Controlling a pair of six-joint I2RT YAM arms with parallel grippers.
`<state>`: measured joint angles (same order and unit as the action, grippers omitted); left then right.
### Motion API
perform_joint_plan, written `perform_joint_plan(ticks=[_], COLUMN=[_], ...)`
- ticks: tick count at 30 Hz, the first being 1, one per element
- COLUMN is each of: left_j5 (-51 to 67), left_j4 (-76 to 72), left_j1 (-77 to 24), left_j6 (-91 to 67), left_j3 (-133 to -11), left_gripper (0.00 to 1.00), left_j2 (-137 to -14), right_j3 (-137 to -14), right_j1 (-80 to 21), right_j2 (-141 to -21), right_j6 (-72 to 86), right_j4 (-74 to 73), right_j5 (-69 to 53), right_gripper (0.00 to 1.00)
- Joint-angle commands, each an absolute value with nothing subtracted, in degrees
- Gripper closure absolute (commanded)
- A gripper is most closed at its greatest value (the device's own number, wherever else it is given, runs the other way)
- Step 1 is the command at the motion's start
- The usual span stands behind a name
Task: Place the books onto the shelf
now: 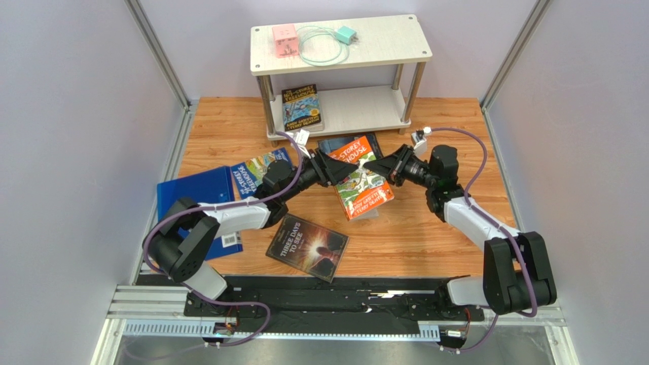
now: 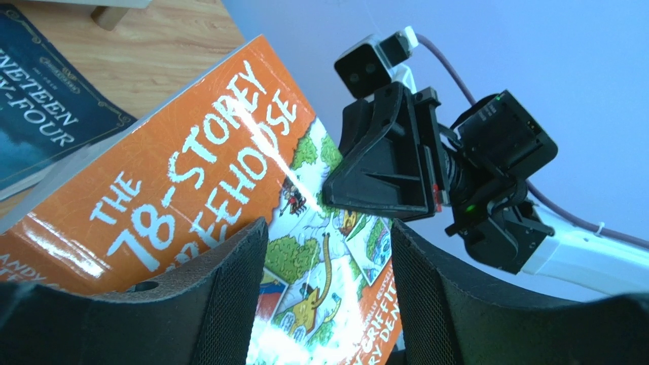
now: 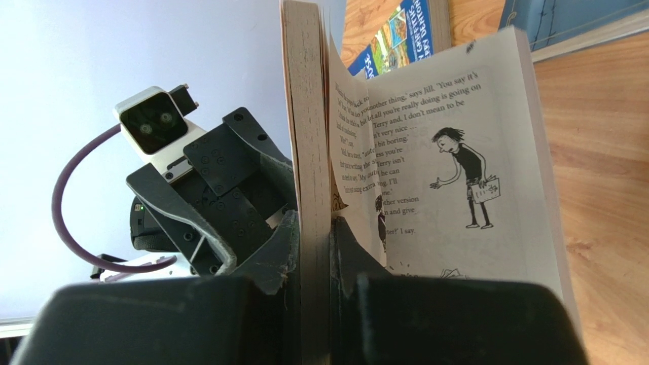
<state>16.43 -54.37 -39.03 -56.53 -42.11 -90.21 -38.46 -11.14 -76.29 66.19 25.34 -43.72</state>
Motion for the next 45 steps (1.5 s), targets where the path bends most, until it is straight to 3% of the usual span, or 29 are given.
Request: perform_joint_plan(ticks=[1,8,11,31,39,45], left_j5=[14.7,8.4,6.9,11.8,14.9,20.1], left_j4=[-50.5,-28.0,-25.6,-46.1,-54.5,-56.2], left_j1=[-39.0,-39.0,-39.0,-39.0,-39.0,-39.0], left_j6=[-53.4,-45.7,-45.0,-50.2,-52.9,-53.5], left_j3=[-39.0,-39.0,-38.4,-35.9,-38.2,-43.3], left_gripper=[0.33,0.31,0.30,0.29,0.28,0.28], left_j2=[-84.6,-72.7,-70.0,-78.6,-83.1,-85.5], right_j3=[-44.5,-47.5,-48.2,-49.0,-45.4,-43.9], right_j1=[-11.6,-11.6,-11.7,-12.0,-12.4,-13.6], right_j2=[-72.5,-72.3,-72.4,-72.8,-74.1,-74.7], right_j6=[66.1,66.2,66.6,72.6,76.4,73.0], right_j4=[26.4,25.1,25.2,31.5,38.1,35.1], right_j5=[-46.0,-45.8,-45.6,-48.3,-50.2,-50.5], right_gripper=[1.00,1.00,1.00,1.00,1.00,0.99])
